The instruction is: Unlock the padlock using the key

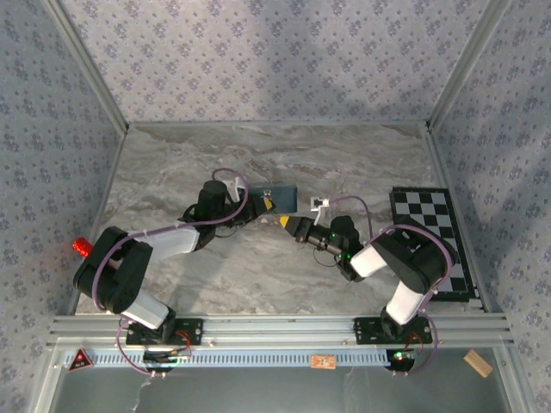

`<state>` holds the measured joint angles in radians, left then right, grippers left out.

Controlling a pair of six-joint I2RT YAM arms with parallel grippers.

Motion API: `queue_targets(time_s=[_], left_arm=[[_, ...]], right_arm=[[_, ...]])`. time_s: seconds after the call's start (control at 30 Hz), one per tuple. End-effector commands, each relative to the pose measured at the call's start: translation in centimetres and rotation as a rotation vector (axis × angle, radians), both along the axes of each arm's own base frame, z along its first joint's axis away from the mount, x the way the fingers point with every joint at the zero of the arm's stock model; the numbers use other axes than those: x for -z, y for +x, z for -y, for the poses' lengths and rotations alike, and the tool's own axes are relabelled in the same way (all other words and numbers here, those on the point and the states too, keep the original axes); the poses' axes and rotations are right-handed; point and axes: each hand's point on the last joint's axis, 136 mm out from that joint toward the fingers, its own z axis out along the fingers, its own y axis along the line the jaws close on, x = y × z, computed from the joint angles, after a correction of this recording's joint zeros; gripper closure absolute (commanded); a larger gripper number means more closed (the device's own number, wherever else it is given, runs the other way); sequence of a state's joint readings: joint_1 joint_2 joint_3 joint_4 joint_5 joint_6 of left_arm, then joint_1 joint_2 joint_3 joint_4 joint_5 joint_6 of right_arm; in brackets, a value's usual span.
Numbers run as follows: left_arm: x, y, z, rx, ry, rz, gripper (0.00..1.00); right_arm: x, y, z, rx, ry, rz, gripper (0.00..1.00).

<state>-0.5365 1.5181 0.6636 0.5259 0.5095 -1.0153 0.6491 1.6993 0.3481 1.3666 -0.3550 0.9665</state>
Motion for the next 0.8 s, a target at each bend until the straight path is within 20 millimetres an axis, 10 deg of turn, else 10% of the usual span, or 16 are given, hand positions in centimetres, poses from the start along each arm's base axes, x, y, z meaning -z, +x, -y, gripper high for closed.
queue_targets(time_s=[0.0, 0.77], left_arm=[[-3.7, 0.5, 0.4, 0.018, -0.088, 0.119, 1.00], [-4.5, 0.1, 0.4, 0.013, -0.166, 0.134, 1.00]], right_arm=[[-2.4, 0.7, -0.1, 0.015, 0.056, 0.042, 1.00], [-3.2, 0.2, -0.5, -0.020, 0.080, 0.043, 1.00]])
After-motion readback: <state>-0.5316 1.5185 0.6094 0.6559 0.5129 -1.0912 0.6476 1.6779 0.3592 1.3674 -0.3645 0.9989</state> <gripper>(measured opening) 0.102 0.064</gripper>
